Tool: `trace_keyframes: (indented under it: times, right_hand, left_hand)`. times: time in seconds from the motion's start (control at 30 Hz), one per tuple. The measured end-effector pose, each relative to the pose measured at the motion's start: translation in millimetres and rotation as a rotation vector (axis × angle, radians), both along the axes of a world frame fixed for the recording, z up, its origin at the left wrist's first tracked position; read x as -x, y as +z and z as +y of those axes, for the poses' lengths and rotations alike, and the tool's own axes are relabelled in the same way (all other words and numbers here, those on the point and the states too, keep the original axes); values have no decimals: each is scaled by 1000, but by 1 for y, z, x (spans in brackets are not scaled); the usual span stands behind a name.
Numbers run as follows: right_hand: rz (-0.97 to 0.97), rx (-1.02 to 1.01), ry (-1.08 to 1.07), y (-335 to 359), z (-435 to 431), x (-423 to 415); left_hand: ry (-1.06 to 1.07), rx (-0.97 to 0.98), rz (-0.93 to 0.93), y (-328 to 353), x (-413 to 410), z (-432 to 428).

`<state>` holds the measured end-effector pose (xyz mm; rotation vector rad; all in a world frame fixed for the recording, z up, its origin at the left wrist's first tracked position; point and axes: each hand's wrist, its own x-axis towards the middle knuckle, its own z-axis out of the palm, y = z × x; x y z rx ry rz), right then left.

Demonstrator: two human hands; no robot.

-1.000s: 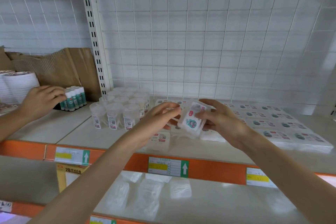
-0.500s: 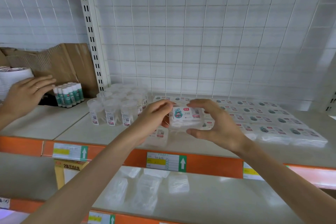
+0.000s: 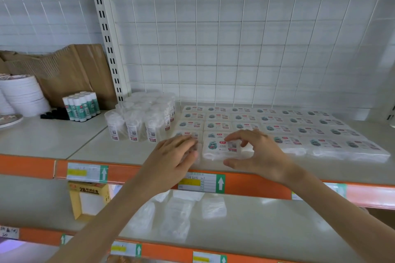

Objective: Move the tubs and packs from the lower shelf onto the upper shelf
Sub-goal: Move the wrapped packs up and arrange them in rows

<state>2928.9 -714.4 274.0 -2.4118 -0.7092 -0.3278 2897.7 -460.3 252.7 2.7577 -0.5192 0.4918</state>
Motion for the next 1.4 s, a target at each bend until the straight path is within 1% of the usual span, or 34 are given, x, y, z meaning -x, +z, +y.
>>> trace_keyframes:
  times: [0.1, 0.23, 0.4, 0.7, 0.87, 0.97, 1.0, 1.13, 1.27, 1.4]
  right_hand:
    - [3, 50, 20, -4, 1, -3]
    - [27, 26, 54, -7, 0, -5]
    - [-8, 19, 75, -13, 0, -10]
    - [-112, 101, 22, -17, 4, -6]
    - [-153, 116, -21, -13, 7, 2]
    - [-206, 134, -56, -10, 8, 8]
    - [-210, 119, -83, -9, 8, 11]
    - [-244, -59, -192, -13, 7, 27]
    - [-308, -3, -205, -20, 2, 54]
    - [-295, 50, -196, -21, -12, 80]
  left_hand:
    - [11, -4, -14, -3, -2, 0]
    - [19, -65, -62, -7, -2, -1]
    - [24, -57, -88, -9, -3, -1]
    - [52, -22, -120, -8, -1, -3]
    - [51, 28, -104, -6, -3, -3]
    - [56, 41, -168, -7, -1, -2]
    - [56, 54, -190, -7, 1, -2]
    - [40, 93, -229, -7, 12, -5]
    - [25, 84, -229, -12, 32, -11]
    - [20, 25, -193, -12, 51, -25]
